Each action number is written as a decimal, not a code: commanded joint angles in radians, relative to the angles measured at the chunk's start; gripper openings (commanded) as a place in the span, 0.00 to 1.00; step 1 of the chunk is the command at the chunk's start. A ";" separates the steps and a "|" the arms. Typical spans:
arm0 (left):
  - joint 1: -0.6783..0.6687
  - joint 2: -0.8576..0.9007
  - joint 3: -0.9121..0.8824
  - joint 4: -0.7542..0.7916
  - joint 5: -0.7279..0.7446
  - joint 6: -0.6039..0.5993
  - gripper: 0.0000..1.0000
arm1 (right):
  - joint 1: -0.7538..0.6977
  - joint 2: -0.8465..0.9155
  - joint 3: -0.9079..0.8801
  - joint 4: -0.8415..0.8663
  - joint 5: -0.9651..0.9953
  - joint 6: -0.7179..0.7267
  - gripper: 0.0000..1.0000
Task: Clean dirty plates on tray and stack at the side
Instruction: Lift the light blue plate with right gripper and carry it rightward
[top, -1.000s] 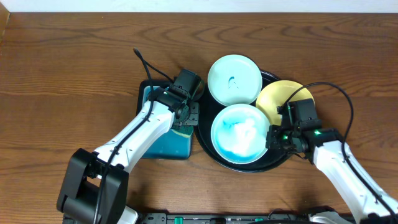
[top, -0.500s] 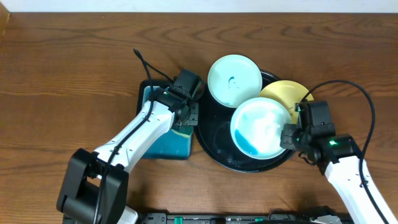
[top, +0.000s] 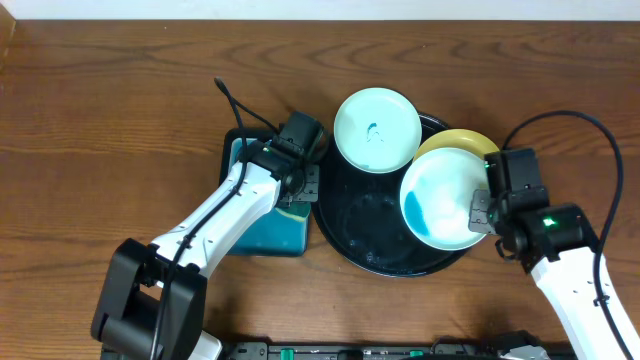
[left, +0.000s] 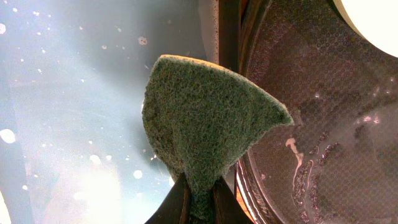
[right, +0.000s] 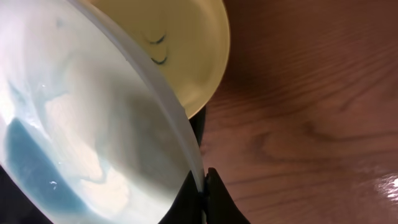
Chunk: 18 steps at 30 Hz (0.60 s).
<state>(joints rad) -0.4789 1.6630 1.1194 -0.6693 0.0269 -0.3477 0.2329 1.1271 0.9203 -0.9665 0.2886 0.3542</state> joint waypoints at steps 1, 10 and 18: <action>0.003 -0.010 0.001 0.000 -0.009 -0.013 0.07 | 0.067 -0.010 0.029 -0.003 0.102 -0.011 0.01; 0.003 -0.010 0.001 0.000 -0.009 -0.013 0.07 | 0.260 -0.010 0.029 0.013 0.378 -0.051 0.01; 0.003 -0.010 0.001 0.000 -0.009 -0.013 0.07 | 0.428 0.010 0.029 0.178 0.555 -0.330 0.01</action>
<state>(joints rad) -0.4786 1.6630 1.1194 -0.6693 0.0265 -0.3477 0.6144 1.1286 0.9234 -0.8196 0.7204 0.1738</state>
